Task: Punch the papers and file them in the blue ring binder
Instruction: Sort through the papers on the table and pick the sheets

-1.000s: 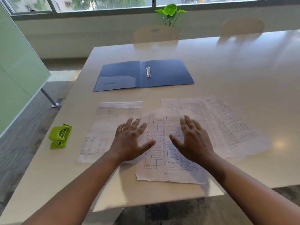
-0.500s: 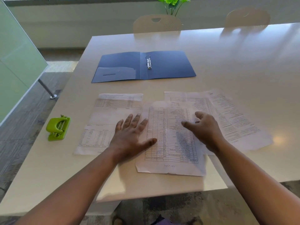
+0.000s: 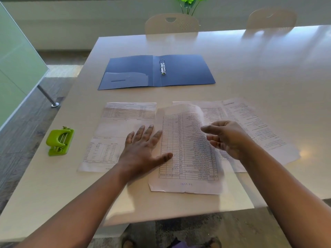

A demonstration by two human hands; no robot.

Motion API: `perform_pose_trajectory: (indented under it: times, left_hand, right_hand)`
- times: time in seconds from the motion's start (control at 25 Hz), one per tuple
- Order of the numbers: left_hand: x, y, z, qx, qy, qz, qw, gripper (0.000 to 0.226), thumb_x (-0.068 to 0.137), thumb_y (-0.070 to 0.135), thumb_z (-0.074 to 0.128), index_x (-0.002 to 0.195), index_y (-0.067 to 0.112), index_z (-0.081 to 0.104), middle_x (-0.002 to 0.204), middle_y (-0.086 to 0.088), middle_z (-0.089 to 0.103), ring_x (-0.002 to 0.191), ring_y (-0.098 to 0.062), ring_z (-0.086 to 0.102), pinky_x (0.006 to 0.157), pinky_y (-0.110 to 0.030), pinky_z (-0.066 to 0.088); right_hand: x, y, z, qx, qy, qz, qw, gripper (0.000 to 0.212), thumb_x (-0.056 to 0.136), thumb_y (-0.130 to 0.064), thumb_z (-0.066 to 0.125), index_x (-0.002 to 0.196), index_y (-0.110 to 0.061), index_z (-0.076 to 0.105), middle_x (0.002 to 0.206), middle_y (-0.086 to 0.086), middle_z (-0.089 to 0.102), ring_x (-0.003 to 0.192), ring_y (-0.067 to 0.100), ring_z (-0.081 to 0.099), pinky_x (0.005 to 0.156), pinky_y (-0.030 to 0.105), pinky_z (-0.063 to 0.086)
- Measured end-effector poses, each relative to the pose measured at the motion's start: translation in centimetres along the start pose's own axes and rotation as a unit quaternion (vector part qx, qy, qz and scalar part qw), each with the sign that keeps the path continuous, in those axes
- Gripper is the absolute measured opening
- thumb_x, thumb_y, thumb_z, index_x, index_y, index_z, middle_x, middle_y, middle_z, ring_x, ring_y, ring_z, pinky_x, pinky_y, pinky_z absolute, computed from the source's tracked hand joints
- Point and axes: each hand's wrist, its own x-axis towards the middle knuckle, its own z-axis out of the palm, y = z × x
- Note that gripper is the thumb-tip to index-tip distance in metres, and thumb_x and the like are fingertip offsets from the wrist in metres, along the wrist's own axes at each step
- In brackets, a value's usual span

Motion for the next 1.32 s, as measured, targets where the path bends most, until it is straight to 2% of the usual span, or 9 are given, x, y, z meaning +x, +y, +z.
perform_pose_trajectory:
  times: [0.2, 0.44, 0.6, 0.72, 0.96, 1.08, 1.16, 1.24, 1.32]
  left_hand:
    - [0.0, 0.1, 0.0, -0.005, 0.005, -0.002, 1.0, 0.104, 0.077, 0.099, 0.015, 0.162, 0.042, -0.003, 0.172, 0.007, -0.011, 0.156, -0.017, -0.019, 0.127, -0.05, -0.005]
    - [-0.1, 0.3, -0.1, -0.004, 0.009, -0.005, 1.0, 0.104, 0.077, 0.099, 0.014, 0.162, 0.04, -0.001, 0.172, 0.007, -0.011, 0.156, -0.017, -0.018, 0.127, -0.049, -0.006]
    - [-0.1, 0.2, -0.2, -0.009, 0.006, -0.006, 1.0, 0.105, 0.076, 0.099, 0.013, 0.162, 0.04, 0.001, 0.172, 0.008, -0.01, 0.157, -0.016, -0.018, 0.127, -0.048, -0.007]
    - [0.0, 0.3, -0.1, -0.013, 0.013, -0.006, 1.0, 0.104, 0.078, 0.098, 0.014, 0.162, 0.039, 0.001, 0.172, 0.008, -0.009, 0.157, -0.015, -0.017, 0.127, -0.047, -0.006]
    - [-0.1, 0.4, -0.5, -0.079, 0.036, -0.023, 0.996, 0.099, 0.084, 0.09, 0.031, 0.163, 0.037, 0.003, 0.171, 0.014, 0.001, 0.157, -0.012, -0.01, 0.127, -0.043, -0.004]
    - [0.9, -0.1, -0.8, -0.168, 0.02, -0.058, 0.984, 0.086, 0.093, 0.075, 0.042, 0.163, 0.034, 0.013, 0.17, 0.009, 0.016, 0.158, -0.016, 0.006, 0.127, -0.044, 0.003]
    - [1.3, -0.4, -1.3, -0.346, 0.04, -0.08, 0.934, 0.072, 0.098, 0.058, 0.052, 0.16, 0.033, 0.025, 0.165, 0.004, 0.035, 0.152, -0.021, 0.03, 0.124, -0.048, 0.024]
    - [0.9, -0.6, -2.2, -0.471, 0.124, -0.1, 0.868, 0.057, 0.101, 0.032, 0.058, 0.154, 0.023, 0.04, 0.152, 0.0, 0.051, 0.139, -0.02, 0.048, 0.114, -0.041, 0.042]
    - [0.7, -1.6, -3.4, -0.408, 0.234, -0.157, 0.868, 0.049, 0.097, 0.019, 0.058, 0.146, 0.016, 0.05, 0.144, -0.005, 0.058, 0.134, -0.023, 0.053, 0.109, -0.042, 0.047]
  right_hand:
    - [-0.2, -0.1, 1.4, -0.099, -0.038, 0.003, 0.994, 0.083, 0.064, -0.031, 0.093, 0.136, -0.013, 0.056, 0.122, 0.009, 0.066, 0.112, 0.027, 0.063, 0.084, 0.038, 0.047]
    - [-0.3, -0.5, 1.8, 0.099, -0.063, 0.01, 0.993, 0.117, 0.062, -0.004, 0.091, 0.155, -0.035, 0.027, 0.135, 0.021, 0.056, 0.107, 0.04, 0.068, 0.083, 0.057, 0.061]
    - [-0.5, -0.8, 0.7, 0.064, -0.078, 0.018, 0.995, 0.054, 0.086, 0.006, 0.07, 0.135, -0.008, 0.051, 0.119, 0.024, 0.07, 0.096, 0.041, 0.075, 0.084, 0.06, 0.059]
    - [-0.3, -0.2, 0.7, -0.069, -0.035, -0.014, 0.997, 0.026, 0.093, 0.001, 0.066, 0.116, -0.011, 0.063, 0.107, 0.016, 0.075, 0.089, 0.032, 0.077, 0.085, 0.055, 0.061]
    - [0.3, -0.2, -0.7, -0.049, 0.001, -0.078, 0.996, 0.019, 0.097, -0.001, 0.061, 0.11, -0.013, 0.07, 0.107, 0.009, 0.077, 0.098, 0.026, 0.075, 0.096, 0.048, 0.058]
    - [0.3, -0.7, -1.2, -0.014, -0.011, -0.096, 0.995, 0.022, 0.098, 0.002, 0.059, 0.112, -0.011, 0.068, 0.11, 0.007, 0.076, 0.104, 0.023, 0.073, 0.103, 0.045, 0.054]
    - [0.4, -0.8, -1.0, -0.016, -0.022, -0.1, 0.995, 0.021, 0.098, 0.0, 0.059, 0.111, -0.012, 0.069, 0.111, 0.006, 0.076, 0.107, 0.024, 0.072, 0.104, 0.046, 0.053]
    - [0.7, -0.6, -0.5, -0.024, -0.029, -0.098, 0.994, 0.021, 0.098, -0.002, 0.059, 0.112, -0.013, 0.069, 0.111, 0.005, 0.077, 0.107, 0.025, 0.072, 0.104, 0.049, 0.053]
    - [1.0, -0.3, 0.1, -0.02, -0.034, -0.092, 0.995, 0.023, 0.098, -0.001, 0.059, 0.115, -0.014, 0.068, 0.112, 0.007, 0.076, 0.107, 0.028, 0.073, 0.101, 0.051, 0.055]
